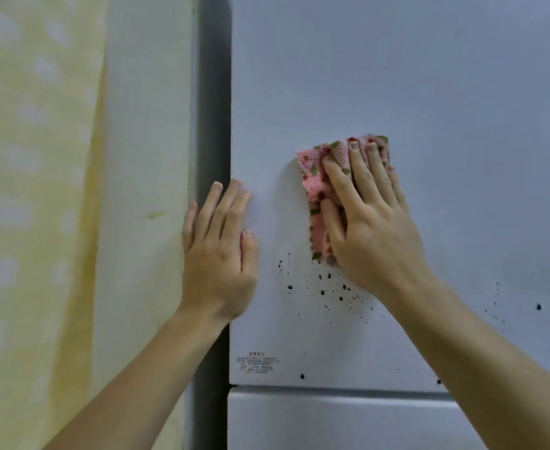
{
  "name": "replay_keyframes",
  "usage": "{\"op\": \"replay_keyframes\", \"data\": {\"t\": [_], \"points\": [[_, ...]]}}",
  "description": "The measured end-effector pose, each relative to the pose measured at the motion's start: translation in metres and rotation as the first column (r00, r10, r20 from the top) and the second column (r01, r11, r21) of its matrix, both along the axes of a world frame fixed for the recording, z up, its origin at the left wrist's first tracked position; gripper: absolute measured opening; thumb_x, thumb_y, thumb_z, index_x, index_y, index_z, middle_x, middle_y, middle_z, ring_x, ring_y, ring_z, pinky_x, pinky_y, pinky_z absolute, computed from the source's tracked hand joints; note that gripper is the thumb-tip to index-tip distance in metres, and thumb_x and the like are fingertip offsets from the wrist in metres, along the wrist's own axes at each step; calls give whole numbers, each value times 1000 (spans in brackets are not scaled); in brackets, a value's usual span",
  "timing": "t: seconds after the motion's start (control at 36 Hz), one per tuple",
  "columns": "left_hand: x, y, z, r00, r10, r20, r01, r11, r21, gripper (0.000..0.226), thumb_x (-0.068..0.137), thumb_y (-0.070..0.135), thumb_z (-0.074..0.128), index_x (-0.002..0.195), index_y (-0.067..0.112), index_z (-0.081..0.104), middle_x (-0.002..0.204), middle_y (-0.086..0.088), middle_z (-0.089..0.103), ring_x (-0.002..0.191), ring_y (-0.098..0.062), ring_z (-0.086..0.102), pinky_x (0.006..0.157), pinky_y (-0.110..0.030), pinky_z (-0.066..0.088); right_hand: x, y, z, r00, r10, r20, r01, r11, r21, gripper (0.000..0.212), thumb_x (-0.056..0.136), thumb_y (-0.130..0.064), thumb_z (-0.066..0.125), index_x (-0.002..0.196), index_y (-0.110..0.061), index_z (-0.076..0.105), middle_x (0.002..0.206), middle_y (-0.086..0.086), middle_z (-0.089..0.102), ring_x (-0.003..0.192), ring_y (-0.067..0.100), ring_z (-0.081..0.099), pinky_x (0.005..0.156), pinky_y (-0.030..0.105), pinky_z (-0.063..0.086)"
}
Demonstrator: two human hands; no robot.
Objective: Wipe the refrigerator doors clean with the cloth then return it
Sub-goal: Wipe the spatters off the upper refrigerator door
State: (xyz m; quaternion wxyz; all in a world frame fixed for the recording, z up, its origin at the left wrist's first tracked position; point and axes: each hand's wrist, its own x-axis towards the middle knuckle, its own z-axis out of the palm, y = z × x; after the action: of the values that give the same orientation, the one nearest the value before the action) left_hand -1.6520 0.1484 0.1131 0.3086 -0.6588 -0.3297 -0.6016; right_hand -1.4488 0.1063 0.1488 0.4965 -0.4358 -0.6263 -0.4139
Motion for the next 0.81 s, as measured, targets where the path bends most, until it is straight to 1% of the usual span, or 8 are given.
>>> {"op": "replay_keyframes", "data": {"t": [0.11,0.25,0.44,0.5,0.56,0.61,0.72,0.81], "points": [[-6,5,-18,995,81,-59,-82,996,-17,63,103,33,25,163,19,35,174,5,22,162,-12,9,132,-42,-5,-4,5,-18,997,-70,19,71,997,-18,59,111,-43,28,167,-30,15,176,0,-4,162,18,-12,131,37,-10],[-17,9,-22,992,90,-83,-91,996,-7,60,104,30,29,163,24,35,173,5,23,162,-15,11,132,-44,-3,-11,11,-17,998,-41,-45,42,999,18,56,112,-41,31,166,-30,23,176,-1,4,162,16,-6,129,33,-13],[-44,14,-4,969,162,-185,-155,987,52,57,104,29,36,160,30,41,173,-3,24,162,-25,15,132,-48,1,-32,21,-6,996,-31,-80,34,999,41,57,111,-40,33,166,-30,23,176,1,5,162,17,-5,129,34,-14],[-47,17,-4,960,187,-208,-175,982,75,57,104,30,37,161,31,40,173,-4,24,162,-27,15,132,-49,2,-39,24,-4,996,-42,-85,46,998,40,58,110,-41,30,167,-30,21,176,2,3,162,18,-6,129,35,-14],[-49,20,-4,957,204,-207,-192,978,77,56,106,33,36,162,33,37,174,-4,23,162,-28,14,132,-53,3,-43,27,-6,996,-57,-63,60,997,43,60,110,-43,22,167,-27,18,176,2,1,162,18,-7,131,37,-10],[-51,23,-6,959,211,-188,-203,977,59,56,107,40,34,163,35,34,174,-4,22,162,-28,13,131,-57,3,-47,29,-18,999,-52,-1,52,996,68,60,111,-42,19,168,-23,17,176,3,4,163,20,-4,132,41,-2],[-69,31,-13,965,230,-127,-232,973,3,62,107,48,28,166,32,25,176,0,12,164,-23,3,130,-58,-1,-52,30,-79,993,-19,119,5,993,120,56,112,-36,31,165,-18,27,174,6,16,163,25,8,131,48,14],[-78,37,-17,975,196,-104,-198,980,-8,65,105,45,29,168,29,18,177,3,5,164,-20,-4,131,-56,-3,-55,31,-125,976,-15,219,-7,995,101,57,111,-35,32,166,-19,27,175,5,17,162,27,13,130,51,19]]}}
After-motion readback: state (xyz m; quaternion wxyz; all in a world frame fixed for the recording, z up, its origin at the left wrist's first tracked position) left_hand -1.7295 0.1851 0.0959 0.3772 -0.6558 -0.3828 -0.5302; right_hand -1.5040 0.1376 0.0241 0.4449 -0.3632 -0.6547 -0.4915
